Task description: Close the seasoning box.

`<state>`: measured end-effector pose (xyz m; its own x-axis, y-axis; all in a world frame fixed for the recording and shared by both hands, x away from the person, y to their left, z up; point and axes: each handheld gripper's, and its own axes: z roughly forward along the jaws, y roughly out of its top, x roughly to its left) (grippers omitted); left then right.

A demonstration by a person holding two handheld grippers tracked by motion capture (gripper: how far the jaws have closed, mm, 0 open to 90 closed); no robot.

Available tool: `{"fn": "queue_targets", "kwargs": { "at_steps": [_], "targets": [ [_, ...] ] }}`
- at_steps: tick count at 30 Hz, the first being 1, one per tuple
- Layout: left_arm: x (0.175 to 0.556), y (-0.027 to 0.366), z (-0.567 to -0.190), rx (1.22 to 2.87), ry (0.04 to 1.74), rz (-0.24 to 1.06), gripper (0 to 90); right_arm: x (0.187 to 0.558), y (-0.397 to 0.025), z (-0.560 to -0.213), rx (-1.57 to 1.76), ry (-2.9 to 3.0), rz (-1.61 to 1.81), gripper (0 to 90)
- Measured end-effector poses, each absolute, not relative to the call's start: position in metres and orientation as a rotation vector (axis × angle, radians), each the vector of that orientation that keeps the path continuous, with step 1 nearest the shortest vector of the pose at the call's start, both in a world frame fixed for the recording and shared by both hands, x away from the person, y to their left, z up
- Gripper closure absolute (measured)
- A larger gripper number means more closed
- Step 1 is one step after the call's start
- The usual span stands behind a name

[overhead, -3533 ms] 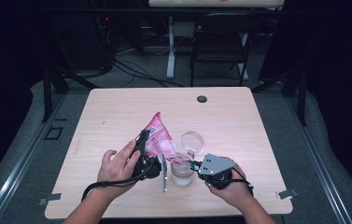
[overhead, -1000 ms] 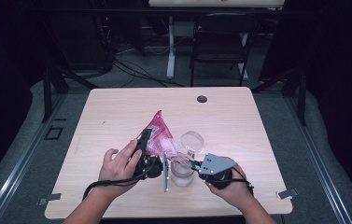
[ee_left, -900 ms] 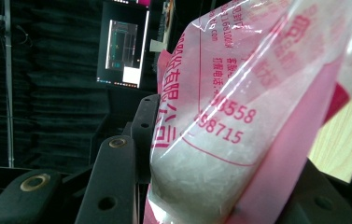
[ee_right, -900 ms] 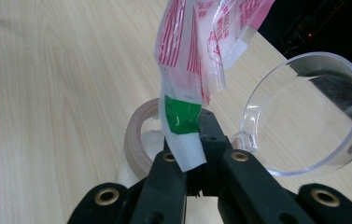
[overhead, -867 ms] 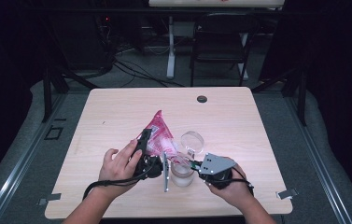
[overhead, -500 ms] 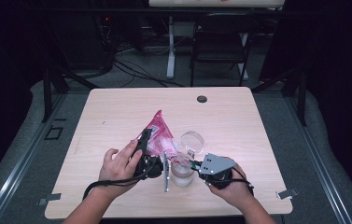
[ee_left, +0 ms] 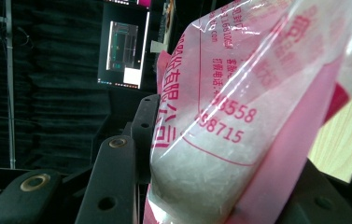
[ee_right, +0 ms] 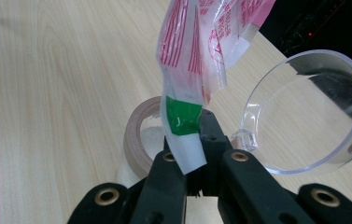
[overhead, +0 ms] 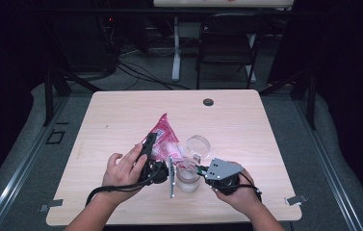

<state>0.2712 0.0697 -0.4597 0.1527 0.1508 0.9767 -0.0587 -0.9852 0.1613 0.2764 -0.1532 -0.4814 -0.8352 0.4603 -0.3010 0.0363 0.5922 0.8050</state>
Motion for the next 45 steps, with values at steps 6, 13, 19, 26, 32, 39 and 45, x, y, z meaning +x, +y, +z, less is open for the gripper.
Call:
{"fn": "queue_targets", "kwargs": {
  "at_steps": [6,13,19,26,32,39,45],
  "targets": [
    [0.271,0.0692,-0.4594,2.259,0.093,1.944,62.5,0.2766,-0.1535,-0.4813,0.395,2.338,1.164,90.0],
    [0.2709,0.0688,-0.4589,2.262,0.09,1.943,62.5,0.2766,-0.1535,-0.4815,0.395,2.338,1.163,90.0],
    [0.271,0.0683,-0.4584,2.258,0.087,1.942,62.5,0.2768,-0.1536,-0.4815,0.392,2.341,1.161,90.0],
    [0.2714,0.0677,-0.458,2.26,0.083,1.944,62.5,0.277,-0.1536,-0.4817,0.394,2.342,1.165,90.0],
    [0.2715,0.0677,-0.4583,2.262,0.082,1.941,62.6,0.277,-0.1535,-0.4818,0.394,2.343,1.163,90.0],
    [0.2711,0.0674,-0.4581,2.261,0.078,1.944,62.5,0.2773,-0.1535,-0.4823,0.395,2.342,1.163,90.0],
    [0.271,0.0668,-0.4579,2.259,0.078,1.944,62.6,0.2776,-0.1541,-0.4824,0.398,2.345,1.161,90.0]
  ]
}}
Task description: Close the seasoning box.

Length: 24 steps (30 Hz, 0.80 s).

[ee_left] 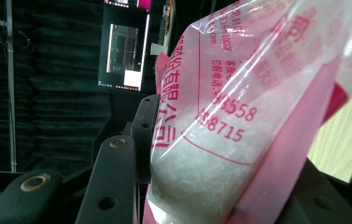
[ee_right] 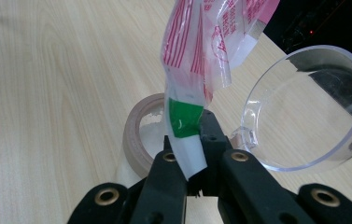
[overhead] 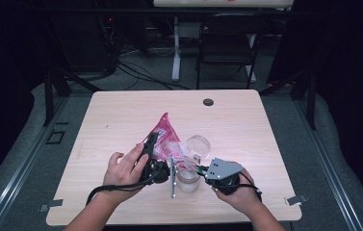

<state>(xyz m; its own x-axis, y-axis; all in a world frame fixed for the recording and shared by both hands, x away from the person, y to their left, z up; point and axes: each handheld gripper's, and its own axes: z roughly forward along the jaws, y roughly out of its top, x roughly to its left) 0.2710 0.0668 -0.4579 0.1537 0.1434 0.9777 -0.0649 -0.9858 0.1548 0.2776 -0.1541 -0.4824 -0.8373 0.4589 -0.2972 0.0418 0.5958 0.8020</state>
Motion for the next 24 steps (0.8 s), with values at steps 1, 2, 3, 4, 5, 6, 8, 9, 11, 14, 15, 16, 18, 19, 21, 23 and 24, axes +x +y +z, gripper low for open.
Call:
{"fn": "queue_targets", "kwargs": {
  "at_steps": [1,2,3,4,5,6,8,9,11,14,15,16,18,19,21,23,24],
  "targets": [
    [0.271,0.0667,-0.4579,2.259,0.077,1.945,62.6,0.2776,-0.154,-0.4825,0.399,2.343,1.162,90.0],
    [0.271,0.0667,-0.458,2.259,0.078,1.944,62.6,0.2776,-0.154,-0.4825,0.399,2.343,1.161,90.0],
    [0.2711,0.0668,-0.4584,2.259,0.083,1.939,62.6,0.2776,-0.154,-0.4826,0.399,2.344,1.162,90.0],
    [0.271,0.0665,-0.4578,2.261,0.076,1.946,62.6,0.2776,-0.1539,-0.4827,0.401,2.343,1.162,90.0],
    [0.2711,0.0666,-0.4584,2.26,0.082,1.94,62.6,0.2777,-0.154,-0.4828,0.401,2.345,1.161,90.0],
    [0.2709,0.0664,-0.4577,2.259,0.073,1.948,62.6,0.2778,-0.154,-0.4828,0.4,2.347,1.16,90.0],
    [0.2709,0.0664,-0.4575,2.259,0.075,1.947,62.6,0.2776,-0.154,-0.4829,0.402,2.344,1.161,90.0],
    [0.2709,0.0664,-0.4574,2.258,0.074,1.947,62.6,0.2776,-0.154,-0.4828,0.402,2.343,1.162,90.0],
    [0.2709,0.0662,-0.4574,2.256,0.075,1.947,62.6,0.2777,-0.1541,-0.4827,0.4,2.344,1.162,90.0],
    [0.2709,0.0661,-0.4576,2.258,0.074,1.946,62.6,0.2778,-0.154,-0.4829,0.4,2.347,1.159,90.0],
    [0.2708,0.0661,-0.4576,2.257,0.074,1.946,62.6,0.2778,-0.154,-0.4829,0.4,2.347,1.158,90.0],
    [0.2708,0.066,-0.4575,2.256,0.074,1.945,62.6,0.2779,-0.154,-0.483,0.4,2.348,1.158,90.0],
    [0.2708,0.0659,-0.4575,2.257,0.074,1.944,62.6,0.2779,-0.154,-0.4831,0.4,2.347,1.159,90.0],
    [0.2708,0.0659,-0.4576,2.256,0.074,1.944,62.6,0.2779,-0.1541,-0.483,0.401,2.347,1.156,90.0],
    [0.2709,0.066,-0.4576,2.257,0.074,1.943,62.6,0.2779,-0.1541,-0.4831,0.401,2.347,1.157,90.0],
    [0.2707,0.0661,-0.4576,2.257,0.074,1.943,62.6,0.2779,-0.1541,-0.483,0.4,2.347,1.155,90.0],
    [0.2707,0.0662,-0.4576,2.257,0.075,1.943,62.6,0.278,-0.154,-0.4832,0.401,2.347,1.159,90.0]
  ]
}}
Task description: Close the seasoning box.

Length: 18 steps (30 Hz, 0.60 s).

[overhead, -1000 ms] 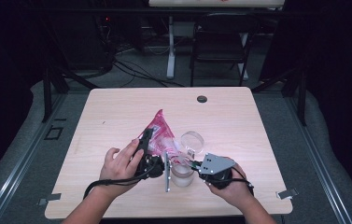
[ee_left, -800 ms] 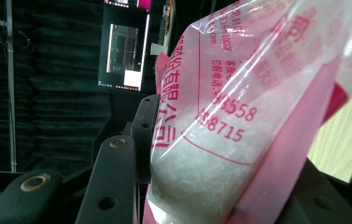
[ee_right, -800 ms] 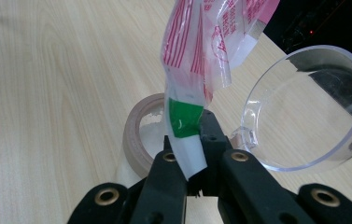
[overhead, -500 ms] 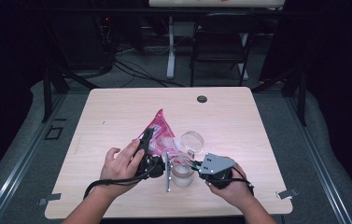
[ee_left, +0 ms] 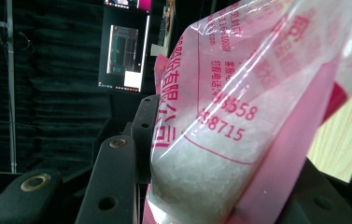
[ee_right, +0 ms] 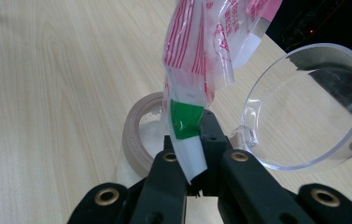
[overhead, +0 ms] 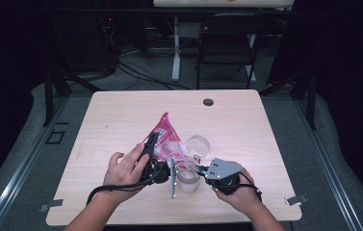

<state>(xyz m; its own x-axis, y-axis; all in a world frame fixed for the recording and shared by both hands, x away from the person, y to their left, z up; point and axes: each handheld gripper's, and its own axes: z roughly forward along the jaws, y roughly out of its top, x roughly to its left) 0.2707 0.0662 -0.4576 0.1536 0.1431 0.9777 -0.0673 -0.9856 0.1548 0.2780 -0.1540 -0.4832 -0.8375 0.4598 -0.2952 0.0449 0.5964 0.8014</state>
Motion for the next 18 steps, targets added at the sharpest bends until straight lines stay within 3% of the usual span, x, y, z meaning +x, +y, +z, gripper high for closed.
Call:
{"fn": "queue_targets", "kwargs": {
  "at_steps": [18],
  "targets": [
    [0.271,0.0683,-0.4598,2.26,0.09,1.921,63.0,0.2776,-0.1553,-0.4813,0.403,2.337,1.153,90.0]
  ]
}}
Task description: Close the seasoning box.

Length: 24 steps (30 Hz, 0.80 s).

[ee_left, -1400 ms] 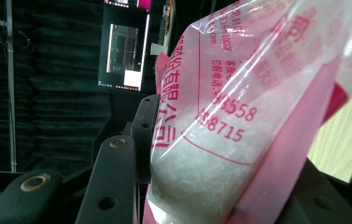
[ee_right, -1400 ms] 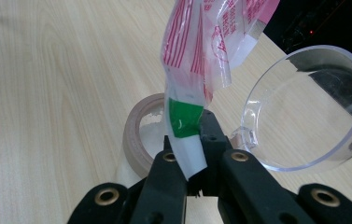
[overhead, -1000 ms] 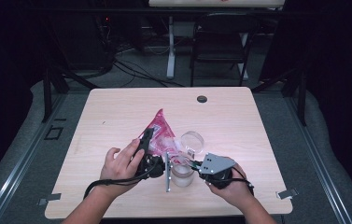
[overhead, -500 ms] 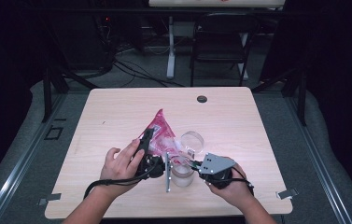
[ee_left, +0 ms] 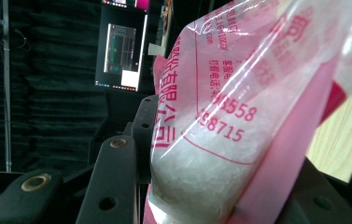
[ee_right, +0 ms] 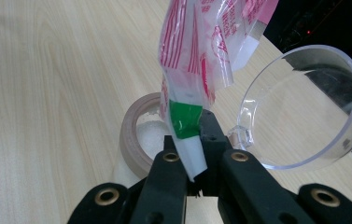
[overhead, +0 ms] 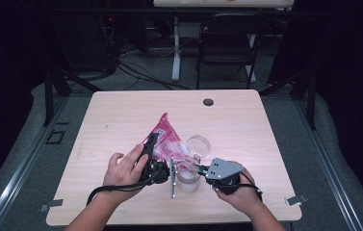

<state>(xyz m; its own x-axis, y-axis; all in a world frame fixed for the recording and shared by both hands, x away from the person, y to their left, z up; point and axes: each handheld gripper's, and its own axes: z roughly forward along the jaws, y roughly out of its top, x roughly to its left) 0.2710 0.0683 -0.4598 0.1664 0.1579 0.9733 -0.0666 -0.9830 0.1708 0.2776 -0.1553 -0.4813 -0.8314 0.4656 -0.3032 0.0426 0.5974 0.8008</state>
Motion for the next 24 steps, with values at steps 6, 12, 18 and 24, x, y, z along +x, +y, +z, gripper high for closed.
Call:
{"fn": "queue_targets", "kwargs": {
  "at_steps": [6,12,18,24],
  "targets": [
    [0.2712,0.0703,-0.4614,2.261,0.108,1.91,63.1,0.2766,-0.1544,-0.4801,0.394,2.334,1.154,90.0],
    [0.2723,0.0727,-0.4636,2.264,0.146,1.878,63.3,0.2758,-0.1539,-0.4794,0.392,2.33,1.153,90.0],
    [0.2717,0.0745,-0.4659,2.273,0.17,1.861,63.4,0.2752,-0.1535,-0.4788,0.386,2.331,1.155,90.0],
    [0.2708,0.0779,-0.469,2.278,0.188,1.844,63.7,0.2749,-0.1524,-0.4777,0.383,2.321,1.16,90.0]
  ]
}}
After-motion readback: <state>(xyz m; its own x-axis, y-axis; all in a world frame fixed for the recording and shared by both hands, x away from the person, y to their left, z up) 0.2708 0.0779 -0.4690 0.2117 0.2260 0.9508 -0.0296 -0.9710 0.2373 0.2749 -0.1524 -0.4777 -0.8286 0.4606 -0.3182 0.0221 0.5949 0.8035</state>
